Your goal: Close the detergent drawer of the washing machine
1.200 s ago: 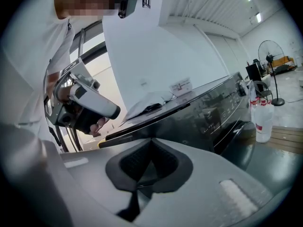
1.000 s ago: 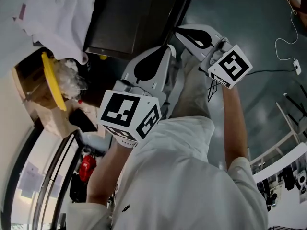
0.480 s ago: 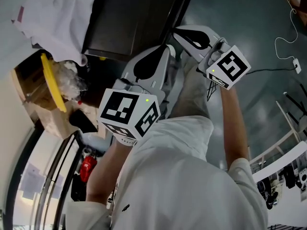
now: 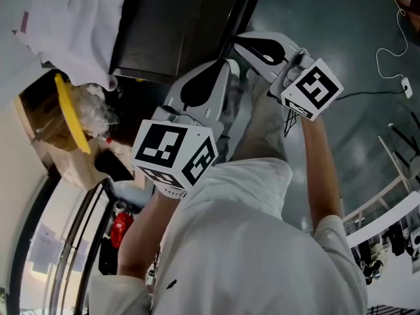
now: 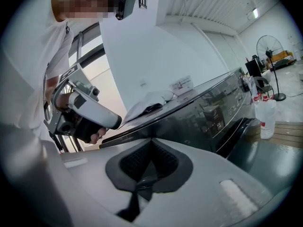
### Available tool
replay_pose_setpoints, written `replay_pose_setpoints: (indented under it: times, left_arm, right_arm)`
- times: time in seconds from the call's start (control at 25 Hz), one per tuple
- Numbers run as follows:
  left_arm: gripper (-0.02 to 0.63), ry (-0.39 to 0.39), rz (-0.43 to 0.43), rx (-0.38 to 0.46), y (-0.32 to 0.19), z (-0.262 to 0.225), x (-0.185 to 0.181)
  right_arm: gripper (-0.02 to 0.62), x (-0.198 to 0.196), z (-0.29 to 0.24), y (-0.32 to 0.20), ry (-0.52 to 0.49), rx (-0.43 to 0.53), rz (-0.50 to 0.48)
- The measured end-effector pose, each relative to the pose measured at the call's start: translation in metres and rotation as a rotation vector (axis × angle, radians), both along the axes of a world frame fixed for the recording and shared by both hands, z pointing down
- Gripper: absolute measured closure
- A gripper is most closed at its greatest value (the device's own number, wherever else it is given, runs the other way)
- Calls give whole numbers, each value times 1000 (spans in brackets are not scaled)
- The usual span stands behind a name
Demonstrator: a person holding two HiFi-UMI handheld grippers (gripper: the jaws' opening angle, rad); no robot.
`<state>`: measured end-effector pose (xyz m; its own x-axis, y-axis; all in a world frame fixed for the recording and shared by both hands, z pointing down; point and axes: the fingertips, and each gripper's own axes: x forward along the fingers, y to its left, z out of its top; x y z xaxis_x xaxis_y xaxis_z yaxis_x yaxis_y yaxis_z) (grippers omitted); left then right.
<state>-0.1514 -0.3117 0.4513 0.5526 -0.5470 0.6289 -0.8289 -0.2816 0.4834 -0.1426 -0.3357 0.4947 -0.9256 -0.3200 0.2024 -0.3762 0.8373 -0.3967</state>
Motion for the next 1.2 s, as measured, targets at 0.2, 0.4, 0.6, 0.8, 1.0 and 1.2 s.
replay_pose_setpoints:
  times: [0.2, 0.4, 0.6, 0.8, 1.0, 1.2]
  left_arm:
    - [589, -2, -8, 0, -1, 1, -2]
    - [589, -11, -17, -9, 4, 3, -5]
    - [589, -16, -20, -7, 9, 0, -1]
    - [589, -21, -25, 3, 14, -5, 2]
    - [589, -23, -37, 18, 21, -13, 8]
    - [589, -12, -51, 39, 26, -27, 13]
  right_arm:
    - [594, 0, 0, 0, -8, -6, 6]
    - [594, -5, 0, -3, -2, 0, 5]
    - [592, -11, 1, -5, -30, -18, 9]
    - [592, -10, 0, -5, -34, -9, 41]
    - [594, -9, 1, -5, 1, -11, 79]
    - [592, -7, 4, -1, 23, -49, 120]
